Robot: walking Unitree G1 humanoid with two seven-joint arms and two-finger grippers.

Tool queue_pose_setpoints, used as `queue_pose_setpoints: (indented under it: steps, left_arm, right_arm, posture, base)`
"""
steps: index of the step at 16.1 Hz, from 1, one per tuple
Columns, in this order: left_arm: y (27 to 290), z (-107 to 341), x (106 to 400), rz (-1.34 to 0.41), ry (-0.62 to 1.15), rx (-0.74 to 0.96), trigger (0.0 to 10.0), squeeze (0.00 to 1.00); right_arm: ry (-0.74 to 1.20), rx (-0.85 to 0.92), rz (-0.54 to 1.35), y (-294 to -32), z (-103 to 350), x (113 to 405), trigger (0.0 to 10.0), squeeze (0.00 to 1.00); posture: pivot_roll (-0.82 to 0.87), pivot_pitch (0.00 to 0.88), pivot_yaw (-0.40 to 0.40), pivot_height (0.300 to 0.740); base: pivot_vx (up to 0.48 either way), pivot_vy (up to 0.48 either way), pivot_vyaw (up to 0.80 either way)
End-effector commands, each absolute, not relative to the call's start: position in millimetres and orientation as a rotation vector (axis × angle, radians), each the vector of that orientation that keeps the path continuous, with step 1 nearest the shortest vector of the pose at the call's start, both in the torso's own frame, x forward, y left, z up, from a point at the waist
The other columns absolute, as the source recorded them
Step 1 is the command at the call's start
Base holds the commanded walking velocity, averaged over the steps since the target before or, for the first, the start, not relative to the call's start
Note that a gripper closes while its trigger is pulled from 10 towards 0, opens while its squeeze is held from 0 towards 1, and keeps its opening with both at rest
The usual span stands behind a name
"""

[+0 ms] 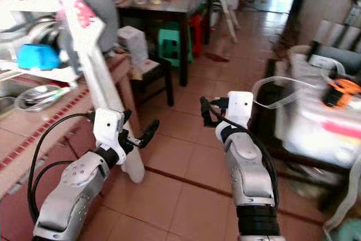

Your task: Kitchen organization

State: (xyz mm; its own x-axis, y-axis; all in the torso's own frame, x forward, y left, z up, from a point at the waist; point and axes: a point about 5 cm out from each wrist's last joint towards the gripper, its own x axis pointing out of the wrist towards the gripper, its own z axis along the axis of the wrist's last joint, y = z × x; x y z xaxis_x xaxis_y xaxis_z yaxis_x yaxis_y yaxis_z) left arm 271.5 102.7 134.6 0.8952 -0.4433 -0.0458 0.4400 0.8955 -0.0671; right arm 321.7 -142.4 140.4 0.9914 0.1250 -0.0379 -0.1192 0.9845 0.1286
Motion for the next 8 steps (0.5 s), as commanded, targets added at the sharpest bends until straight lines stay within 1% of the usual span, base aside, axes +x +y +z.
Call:
queue_pose_setpoints:
  steps: [1, 8]
  left_arm:
    - [108.2, 137.5, 273.5, -0.436, 0.051, -0.049, 10.0, 0.0]
    - [107.8, 134.1, 272.5, -0.435, 0.063, -0.048, 10.0, 0.0]
  right_arm:
    - [0.032, 0.131, 0.151, -134.0, 145.6, 323.3, 10.0, 0.0]
    - [0.047, 0.123, 0.156, -133.1, 140.4, 322.2, 10.0, 0.0]
  posture:
    - [0.04, 0.007, 0.022, 0.74]
    - [0.04, 0.012, 0.019, 0.74]
  base:
    - [0.48, 0.0, 0.0]
    - [0.48, 0.0, 0.0]
